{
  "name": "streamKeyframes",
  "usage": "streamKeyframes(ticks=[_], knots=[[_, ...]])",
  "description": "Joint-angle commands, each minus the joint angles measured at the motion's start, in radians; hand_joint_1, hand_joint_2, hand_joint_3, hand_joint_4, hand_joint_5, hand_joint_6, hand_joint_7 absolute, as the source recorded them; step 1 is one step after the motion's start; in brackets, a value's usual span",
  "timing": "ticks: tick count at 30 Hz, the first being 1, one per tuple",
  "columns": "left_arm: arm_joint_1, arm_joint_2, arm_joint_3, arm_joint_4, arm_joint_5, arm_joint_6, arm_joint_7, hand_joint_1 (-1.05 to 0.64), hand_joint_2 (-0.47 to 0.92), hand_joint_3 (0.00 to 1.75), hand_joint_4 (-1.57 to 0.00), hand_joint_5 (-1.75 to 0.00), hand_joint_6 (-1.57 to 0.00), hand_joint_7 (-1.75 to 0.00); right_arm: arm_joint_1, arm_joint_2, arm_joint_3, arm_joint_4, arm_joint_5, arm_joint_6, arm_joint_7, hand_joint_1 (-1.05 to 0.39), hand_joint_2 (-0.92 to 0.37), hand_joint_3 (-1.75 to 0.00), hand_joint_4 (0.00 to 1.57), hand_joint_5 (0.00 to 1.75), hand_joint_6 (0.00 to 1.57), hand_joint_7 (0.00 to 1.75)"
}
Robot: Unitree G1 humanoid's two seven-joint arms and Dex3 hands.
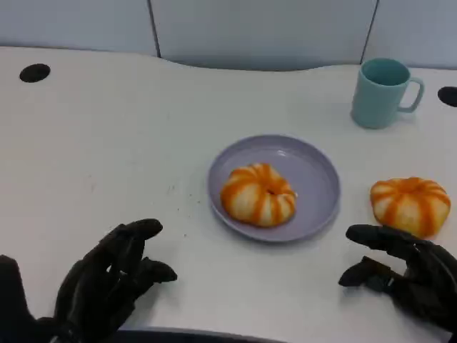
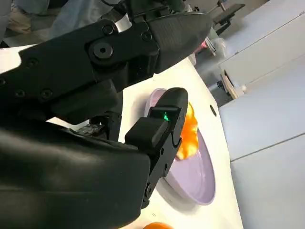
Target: Grasp the bread from the table and place it into the plate.
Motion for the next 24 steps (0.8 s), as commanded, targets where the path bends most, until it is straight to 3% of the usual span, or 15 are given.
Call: streamKeyframes(ticks=[1,24], knots=[[-0.005,0.012,0.001,0.023,0.015,-0.032,-0.004,-0.47,0.92,0.44,-0.33,-1.74,-0.38,-1.22,0.003,-0.017,-0.008,0.020,-0.006,-0.007,-0.012,-0.44,-0.92,-0.10,0.55,1.15,0.83,0.32],[-0.022,0.007,0.010,0.040,0.018,-0.041,0.031,-0.49,0.92,0.43,-0.37,-1.72,-0.35,-1.26,-0.014,-0.023,-0.011,0.055,-0.005,-0.011,-0.013,-0.43,-0.92,-0.09,0.56,1.16,0.82,0.31]])
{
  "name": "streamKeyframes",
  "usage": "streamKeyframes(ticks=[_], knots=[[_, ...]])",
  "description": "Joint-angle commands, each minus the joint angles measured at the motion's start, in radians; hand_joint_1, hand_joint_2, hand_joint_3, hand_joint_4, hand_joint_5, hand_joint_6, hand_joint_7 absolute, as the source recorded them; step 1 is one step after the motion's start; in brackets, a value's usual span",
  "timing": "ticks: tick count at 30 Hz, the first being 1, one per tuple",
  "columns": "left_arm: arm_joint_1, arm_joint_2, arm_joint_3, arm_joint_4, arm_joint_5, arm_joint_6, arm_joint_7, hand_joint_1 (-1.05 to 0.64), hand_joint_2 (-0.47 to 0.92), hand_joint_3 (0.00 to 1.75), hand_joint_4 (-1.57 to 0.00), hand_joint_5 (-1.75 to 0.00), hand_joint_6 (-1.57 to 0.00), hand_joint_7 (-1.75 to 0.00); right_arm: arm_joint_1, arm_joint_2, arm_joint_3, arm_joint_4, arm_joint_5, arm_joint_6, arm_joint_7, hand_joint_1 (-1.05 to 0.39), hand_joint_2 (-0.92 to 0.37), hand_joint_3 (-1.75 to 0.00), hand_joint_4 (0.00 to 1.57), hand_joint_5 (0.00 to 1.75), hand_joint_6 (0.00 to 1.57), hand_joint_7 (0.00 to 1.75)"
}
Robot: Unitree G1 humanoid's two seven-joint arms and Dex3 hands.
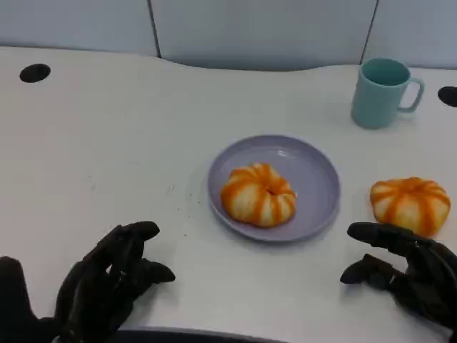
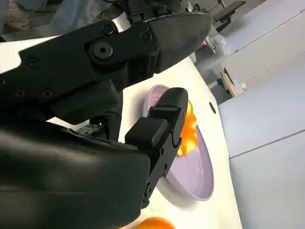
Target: Grasp the bread from the table and place it into the plate.
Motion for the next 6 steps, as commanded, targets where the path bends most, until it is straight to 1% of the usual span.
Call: streamKeyframes(ticks=[1,4,6], knots=[[-0.008,0.008,0.009,0.007,0.010,-0.019,0.013,-0.49,0.92,0.43,-0.37,-1.72,-0.35,-1.27,0.006,-0.017,-0.009,0.017,-0.005,0.011,-0.012,-0.43,-0.92,-0.09,0.56,1.16,0.82,0.31],[-0.013,0.008,0.013,0.011,0.009,-0.017,0.019,-0.49,0.92,0.43,-0.37,-1.72,-0.35,-1.27,0.005,-0.016,-0.010,0.020,-0.004,0.007,-0.012,-0.43,-0.92,-0.09,0.56,1.16,0.82,0.32],[-0.018,0.009,0.018,0.016,0.007,-0.016,0.026,-0.49,0.92,0.40,-0.39,-1.71,-0.36,-1.27,0.004,-0.014,-0.012,0.025,-0.003,0.002,-0.012,-0.42,-0.92,-0.09,0.56,1.17,0.83,0.32]])
